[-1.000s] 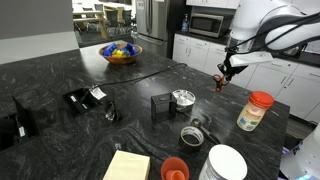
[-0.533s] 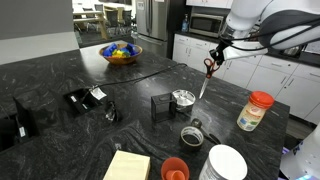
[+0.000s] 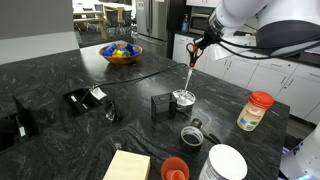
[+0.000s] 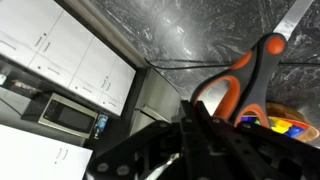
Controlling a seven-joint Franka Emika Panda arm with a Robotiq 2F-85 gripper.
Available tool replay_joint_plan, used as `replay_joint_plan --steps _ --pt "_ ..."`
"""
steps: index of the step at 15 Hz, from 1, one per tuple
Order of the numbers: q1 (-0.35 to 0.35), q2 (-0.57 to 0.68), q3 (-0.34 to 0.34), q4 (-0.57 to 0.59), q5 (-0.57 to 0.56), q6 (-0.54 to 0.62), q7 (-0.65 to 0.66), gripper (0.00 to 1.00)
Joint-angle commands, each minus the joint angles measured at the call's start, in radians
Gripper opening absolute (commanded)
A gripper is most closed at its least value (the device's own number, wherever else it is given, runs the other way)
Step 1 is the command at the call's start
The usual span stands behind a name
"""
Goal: Pick up the scissors and place them inside the box
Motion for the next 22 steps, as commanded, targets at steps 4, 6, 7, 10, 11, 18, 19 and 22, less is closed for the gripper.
replay_joint_plan --steps 4,6,7,10,11,18,19,22 --pt "0.080 0.151 -0.003 0.093 -0.274 -0.010 0.070 0.02" --pt "0.108 0.139 -0.030 0.071 -0.243 -0.009 0.069 0.07" --pt "0.111 0.151 -0.031 0.078 -0.254 -0.009 0.071 0.07" --pt "0.111 0.152 -0.032 0.086 -0.257 -0.010 0.071 0.07" --pt "0.111 0.152 -0.032 0.086 -0.257 -0.010 0.071 0.07" --pt "0.135 0.156 -0.021 0.124 -0.377 -0.028 0.079 0.02" --pt "0.145 0.155 -0.022 0.136 -0.399 -0.024 0.075 0.02" --pt "0.171 0.158 -0.026 0.162 -0.435 -0.002 0.065 0.02"
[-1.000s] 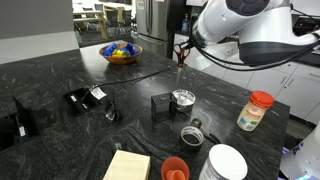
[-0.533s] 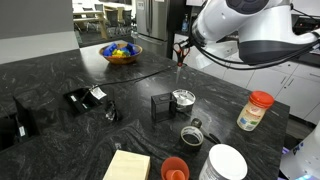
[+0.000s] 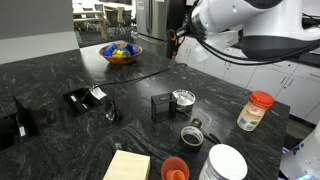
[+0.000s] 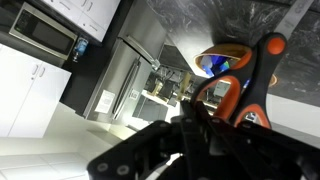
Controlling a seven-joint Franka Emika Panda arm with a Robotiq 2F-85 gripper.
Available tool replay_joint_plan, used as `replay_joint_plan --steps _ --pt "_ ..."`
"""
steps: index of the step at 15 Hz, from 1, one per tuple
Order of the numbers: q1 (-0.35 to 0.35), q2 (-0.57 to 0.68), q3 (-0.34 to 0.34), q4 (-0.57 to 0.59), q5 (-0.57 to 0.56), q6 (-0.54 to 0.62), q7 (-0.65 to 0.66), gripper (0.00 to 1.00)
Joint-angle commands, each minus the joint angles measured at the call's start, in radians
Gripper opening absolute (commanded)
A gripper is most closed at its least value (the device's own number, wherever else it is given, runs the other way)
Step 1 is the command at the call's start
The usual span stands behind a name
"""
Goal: Pick up the scissors and place them inside the box
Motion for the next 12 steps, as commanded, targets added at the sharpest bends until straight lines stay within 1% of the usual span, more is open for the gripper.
replay_joint_plan --steps 1,6,9,12 --pt "0.037 0.020 -0.012 0.031 -0.057 0.006 -0.002 0.02" --pt "0.088 0.046 -0.002 0.042 -0.106 0.032 -0.006 0.02" --pt "0.113 0.058 0.000 0.036 -0.103 0.060 -0.010 0.02" --pt "0.123 0.065 -0.002 0.024 -0.103 0.075 -0.016 0.02"
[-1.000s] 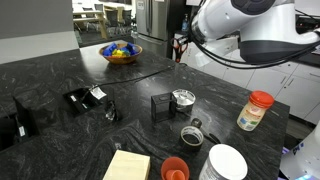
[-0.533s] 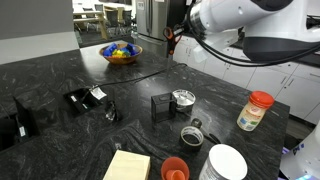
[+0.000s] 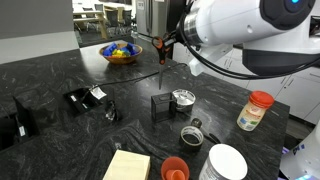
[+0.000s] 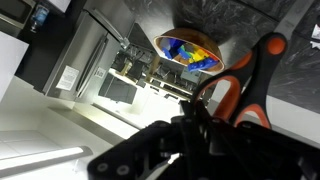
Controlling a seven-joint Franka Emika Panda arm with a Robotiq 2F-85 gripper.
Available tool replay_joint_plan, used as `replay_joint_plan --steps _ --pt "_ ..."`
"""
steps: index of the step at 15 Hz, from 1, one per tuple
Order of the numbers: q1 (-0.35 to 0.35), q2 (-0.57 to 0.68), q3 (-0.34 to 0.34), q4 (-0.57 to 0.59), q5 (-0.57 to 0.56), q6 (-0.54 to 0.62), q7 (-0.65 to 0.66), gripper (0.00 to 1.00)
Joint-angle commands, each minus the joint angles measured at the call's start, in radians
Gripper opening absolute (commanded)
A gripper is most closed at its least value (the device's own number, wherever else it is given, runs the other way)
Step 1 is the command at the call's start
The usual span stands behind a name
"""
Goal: Pick up the scissors and place them inside the box
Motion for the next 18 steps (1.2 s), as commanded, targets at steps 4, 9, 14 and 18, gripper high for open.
replay_joint_plan --steps 4,9,14,18 --pt "0.005 0.009 -0.014 -0.017 -0.032 0.033 -0.020 0.02" --pt "0.006 0.000 -0.022 -0.048 -0.010 0.031 -0.039 0.02" --pt "0.004 0.008 -0.031 -0.071 0.001 0.042 -0.035 0.02" --pt "0.006 0.019 -0.032 -0.074 -0.004 0.073 -0.034 0.02"
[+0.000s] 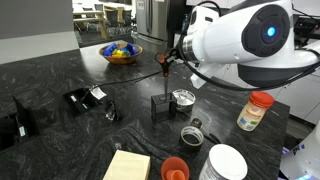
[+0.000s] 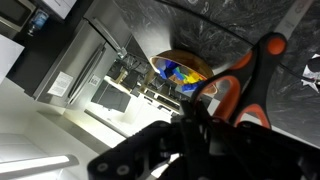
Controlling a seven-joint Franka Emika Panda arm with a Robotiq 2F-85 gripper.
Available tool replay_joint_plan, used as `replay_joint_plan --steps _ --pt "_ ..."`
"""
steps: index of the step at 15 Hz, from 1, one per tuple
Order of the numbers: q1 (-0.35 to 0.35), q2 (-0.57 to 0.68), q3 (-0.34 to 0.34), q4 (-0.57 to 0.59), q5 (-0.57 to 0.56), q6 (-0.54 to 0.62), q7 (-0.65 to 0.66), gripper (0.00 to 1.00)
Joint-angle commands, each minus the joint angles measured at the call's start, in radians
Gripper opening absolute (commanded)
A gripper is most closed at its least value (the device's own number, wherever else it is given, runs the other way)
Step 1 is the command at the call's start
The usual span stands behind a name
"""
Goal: Pick up the scissors and place them inside the box
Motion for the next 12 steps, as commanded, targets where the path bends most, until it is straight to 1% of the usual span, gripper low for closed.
replay_joint_plan --steps 1,4,6,12 --pt "0.005 0.005 -0.010 0.005 -0.002 0.052 -0.022 0.02" --pt "0.004 0.014 -0.010 0.002 0.005 0.080 -0.030 0.02" --pt "0.002 0.023 -0.009 -0.006 -0.007 0.058 -0.041 0.02" --pt "-0.002 0.052 -0.020 -0.010 -0.043 0.068 -0.013 0.02"
